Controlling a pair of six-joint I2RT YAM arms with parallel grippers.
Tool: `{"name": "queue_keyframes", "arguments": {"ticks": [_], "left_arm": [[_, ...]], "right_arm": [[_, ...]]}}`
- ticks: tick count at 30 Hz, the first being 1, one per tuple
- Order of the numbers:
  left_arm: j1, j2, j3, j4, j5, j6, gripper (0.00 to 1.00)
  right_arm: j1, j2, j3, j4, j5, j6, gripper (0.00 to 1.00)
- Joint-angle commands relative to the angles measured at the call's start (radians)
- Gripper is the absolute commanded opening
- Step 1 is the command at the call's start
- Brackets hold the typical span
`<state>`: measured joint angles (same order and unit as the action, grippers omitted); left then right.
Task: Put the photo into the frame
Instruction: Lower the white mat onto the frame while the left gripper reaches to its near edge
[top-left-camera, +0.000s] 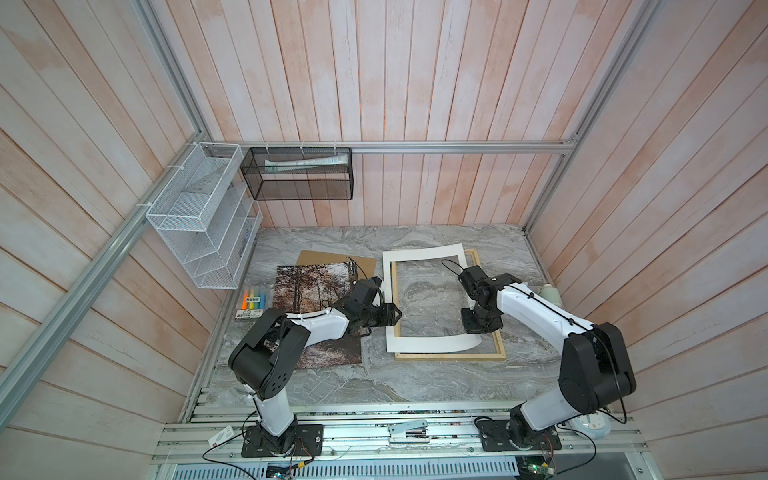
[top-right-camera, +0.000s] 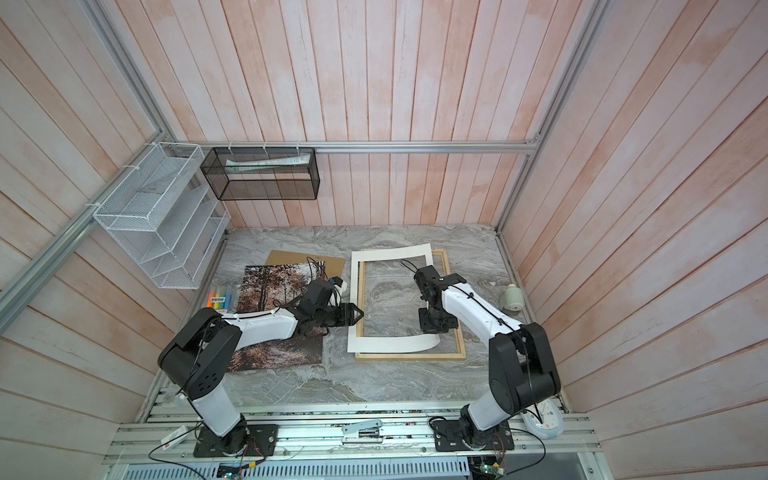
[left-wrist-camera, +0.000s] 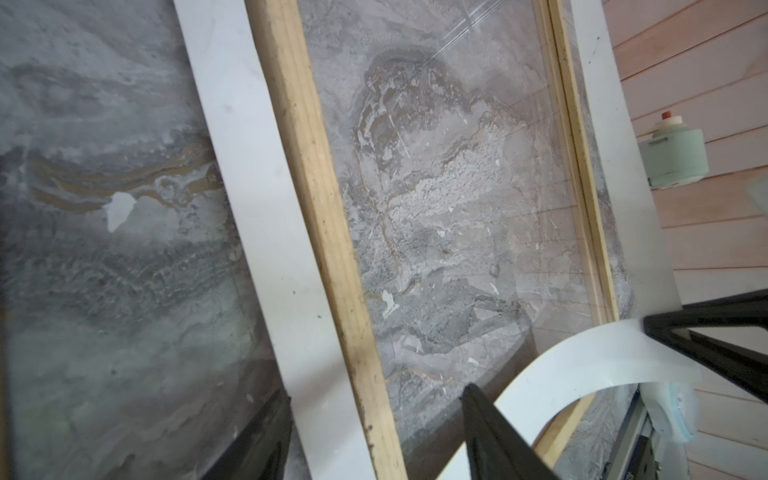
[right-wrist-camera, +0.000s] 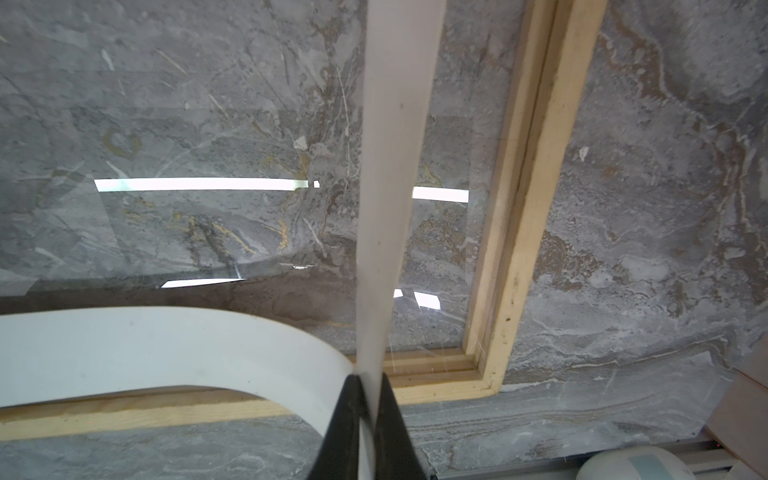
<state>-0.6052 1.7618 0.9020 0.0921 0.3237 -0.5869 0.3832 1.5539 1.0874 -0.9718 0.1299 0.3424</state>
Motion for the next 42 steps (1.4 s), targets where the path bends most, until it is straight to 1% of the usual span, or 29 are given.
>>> {"name": "queue_keyframes", "arguments": {"ticks": [1, 5, 9, 12, 14, 16, 20, 27, 29, 36, 42], "left_arm": [[-0.004, 0.019, -0.004, 0.049, 0.042, 0.002, 0.63], [-0.003, 0.008, -0.01, 0.057, 0.05, -0.001, 0.59], [-0.004, -0.007, -0.012, 0.055, 0.044, -0.003, 0.58], [-0.001, 0.003, 0.01, -0.022, -0.042, -0.011, 0.66], [-0.001, 0.016, 0.015, -0.047, -0.07, -0.015, 0.72], [0.002, 0.028, 0.011, -0.03, -0.057, -0.017, 0.73], [0.003, 0.051, 0.008, 0.009, -0.021, -0.024, 0.73], [0.002, 0.073, 0.002, 0.074, 0.046, -0.018, 0.66], [0.003, 0.064, -0.003, 0.09, 0.06, -0.015, 0.64], [0.003, 0.006, -0.037, 0.164, 0.12, -0.008, 0.52], [0.002, -0.009, -0.049, 0.202, 0.154, -0.014, 0.5]], "right_arm": [[-0.007, 0.001, -0.011, -0.005, 0.012, -0.006, 0.1], [-0.006, 0.004, -0.008, -0.005, 0.011, -0.009, 0.1], [-0.007, 0.004, -0.009, -0.002, 0.008, -0.01, 0.1], [-0.007, 0.004, -0.008, -0.002, 0.008, -0.012, 0.1], [-0.006, 0.0, -0.009, -0.002, 0.008, -0.014, 0.1], [-0.007, -0.001, -0.009, -0.002, 0.008, -0.014, 0.1], [-0.007, -0.005, -0.008, -0.002, 0.006, -0.014, 0.1], [-0.007, -0.008, -0.007, -0.004, 0.005, -0.014, 0.1], [-0.007, -0.012, -0.004, -0.005, 0.008, -0.014, 0.1], [-0.007, -0.028, 0.0, -0.01, 0.022, -0.012, 0.1], [-0.009, -0.057, 0.002, -0.013, 0.041, -0.005, 0.1]]}}
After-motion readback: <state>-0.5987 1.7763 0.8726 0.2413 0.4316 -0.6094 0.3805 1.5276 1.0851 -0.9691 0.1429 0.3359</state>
